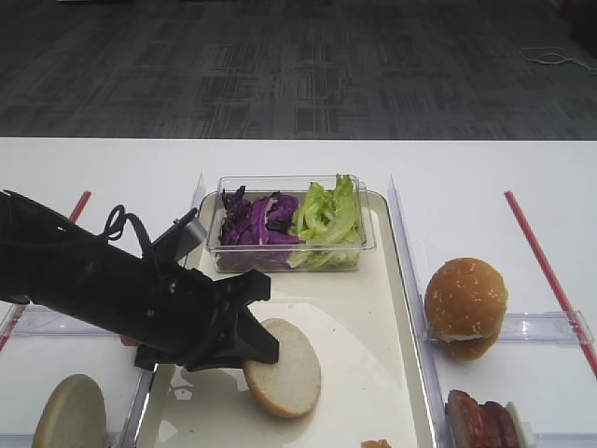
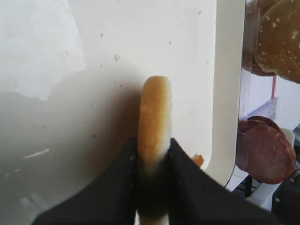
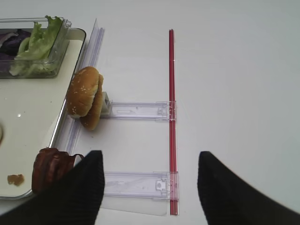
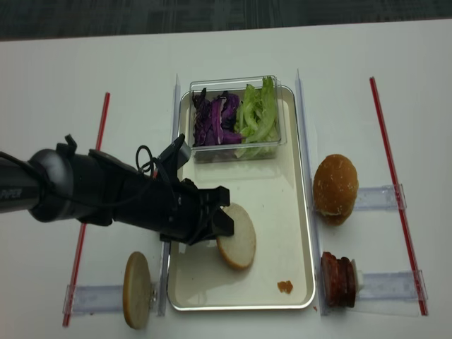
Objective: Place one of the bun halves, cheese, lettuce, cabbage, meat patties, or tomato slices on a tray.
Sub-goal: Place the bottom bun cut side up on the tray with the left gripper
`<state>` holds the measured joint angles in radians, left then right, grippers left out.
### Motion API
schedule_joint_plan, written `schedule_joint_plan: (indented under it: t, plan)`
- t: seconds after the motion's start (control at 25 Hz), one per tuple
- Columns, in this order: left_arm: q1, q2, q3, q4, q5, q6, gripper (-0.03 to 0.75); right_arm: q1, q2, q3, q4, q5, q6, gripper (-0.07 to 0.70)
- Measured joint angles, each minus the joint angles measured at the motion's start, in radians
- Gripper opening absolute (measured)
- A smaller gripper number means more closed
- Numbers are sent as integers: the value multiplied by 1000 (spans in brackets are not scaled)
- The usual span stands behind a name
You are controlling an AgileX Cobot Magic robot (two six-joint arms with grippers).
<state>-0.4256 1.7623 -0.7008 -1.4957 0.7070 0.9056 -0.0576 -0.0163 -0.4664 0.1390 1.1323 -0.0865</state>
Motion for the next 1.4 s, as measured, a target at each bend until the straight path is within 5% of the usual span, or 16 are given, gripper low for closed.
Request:
schedule_joint_plan:
  t: [0.56, 0.96, 1.4]
  plan:
    - [-8, 0, 0, 0, -5, 2, 111, 0, 0, 0, 0, 0, 0, 453]
    - [-8, 0, 0, 2, -24, 22, 339, 0, 0, 0, 0, 0, 0, 453]
    - [-8, 0, 0, 12, -38, 26, 360, 0, 0, 0, 0, 0, -2, 453]
